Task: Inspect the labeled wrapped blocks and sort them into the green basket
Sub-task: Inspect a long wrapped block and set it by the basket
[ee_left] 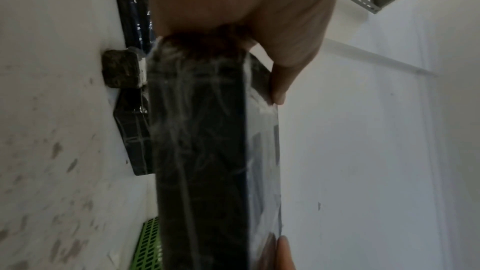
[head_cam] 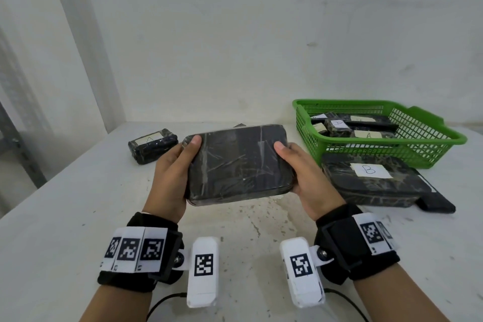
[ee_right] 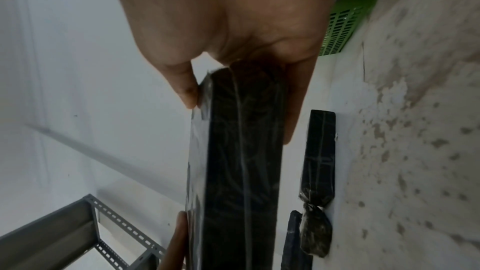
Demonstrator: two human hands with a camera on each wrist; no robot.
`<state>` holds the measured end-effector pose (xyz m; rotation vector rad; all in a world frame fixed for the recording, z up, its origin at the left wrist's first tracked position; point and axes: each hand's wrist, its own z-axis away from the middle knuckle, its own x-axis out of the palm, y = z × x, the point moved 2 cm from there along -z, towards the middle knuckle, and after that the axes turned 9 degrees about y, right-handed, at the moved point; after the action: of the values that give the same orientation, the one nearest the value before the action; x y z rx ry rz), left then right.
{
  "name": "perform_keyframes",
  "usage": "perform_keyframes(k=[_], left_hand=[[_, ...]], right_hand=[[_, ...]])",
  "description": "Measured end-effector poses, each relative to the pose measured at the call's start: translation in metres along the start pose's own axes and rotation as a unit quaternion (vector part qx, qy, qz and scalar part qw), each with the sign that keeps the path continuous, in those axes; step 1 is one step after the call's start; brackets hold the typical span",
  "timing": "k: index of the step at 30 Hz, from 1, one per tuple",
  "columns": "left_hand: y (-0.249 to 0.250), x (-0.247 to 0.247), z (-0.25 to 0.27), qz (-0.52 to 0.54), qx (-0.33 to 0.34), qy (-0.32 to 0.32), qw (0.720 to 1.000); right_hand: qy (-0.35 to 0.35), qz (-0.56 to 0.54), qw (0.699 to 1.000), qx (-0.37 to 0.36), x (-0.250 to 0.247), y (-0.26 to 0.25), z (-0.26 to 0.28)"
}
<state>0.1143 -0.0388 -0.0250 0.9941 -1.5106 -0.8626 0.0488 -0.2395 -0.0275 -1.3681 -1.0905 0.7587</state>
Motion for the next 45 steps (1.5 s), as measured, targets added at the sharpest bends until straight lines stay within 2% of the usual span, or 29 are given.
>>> perform_keyframes(k=[3,8,11,14,17,22,25,31,34,36,40,45], left_hand=[[-0.002,0.000,0.000,-0.011,0.000,-0.008,1.000],[-0.004,0.003,0.001,-0.017,-0.024,-0.030,0.999],[-0.006,0.004,0.003,-0.029,-0.027,-0.054,0.998],[-0.005,0.003,0.002,-0.027,-0.004,-0.020,0.999],[-0.005,0.002,0.002,-0.039,0.005,-0.019,0.999],[-0.007,0.005,0.005,-0.062,-0.041,-0.085,0.994],[-0.006,0.002,0.004,-0.091,-0.028,-0.088,0.992],[-0.010,0.004,0.005,-0.097,-0.021,-0.086,0.991],[-0.012,0.005,0.005,-0.104,-0.026,-0.093,0.990],[-0.010,0.004,0.005,-0.094,-0.031,-0.104,0.990],[-0.001,0.004,0.008,-0.082,0.010,-0.111,0.990],[-0.004,0.005,0.007,-0.056,0.012,-0.096,0.994]], right_hand=[[0.025,0.033,0.999,-0.007,0.001,0.000,0.000],[0.107,-0.035,0.993,-0.025,0.001,0.001,0.000],[0.115,-0.051,0.992,-0.026,0.004,0.003,0.002],[0.112,-0.041,0.993,-0.011,0.006,0.003,0.002],[0.104,-0.007,0.995,0.000,0.010,0.003,0.006],[0.164,-0.030,0.986,-0.014,0.006,0.002,0.008],[0.165,-0.036,0.986,0.009,0.006,0.005,0.007],[0.139,-0.006,0.990,0.007,0.005,0.005,0.004],[0.170,0.013,0.985,-0.010,0.002,0.008,0.002],[0.179,-0.003,0.984,0.004,0.002,0.012,0.000],[0.161,-0.060,0.984,0.055,0.002,0.016,0.000],[0.116,-0.033,0.991,0.050,0.001,0.014,-0.001]])
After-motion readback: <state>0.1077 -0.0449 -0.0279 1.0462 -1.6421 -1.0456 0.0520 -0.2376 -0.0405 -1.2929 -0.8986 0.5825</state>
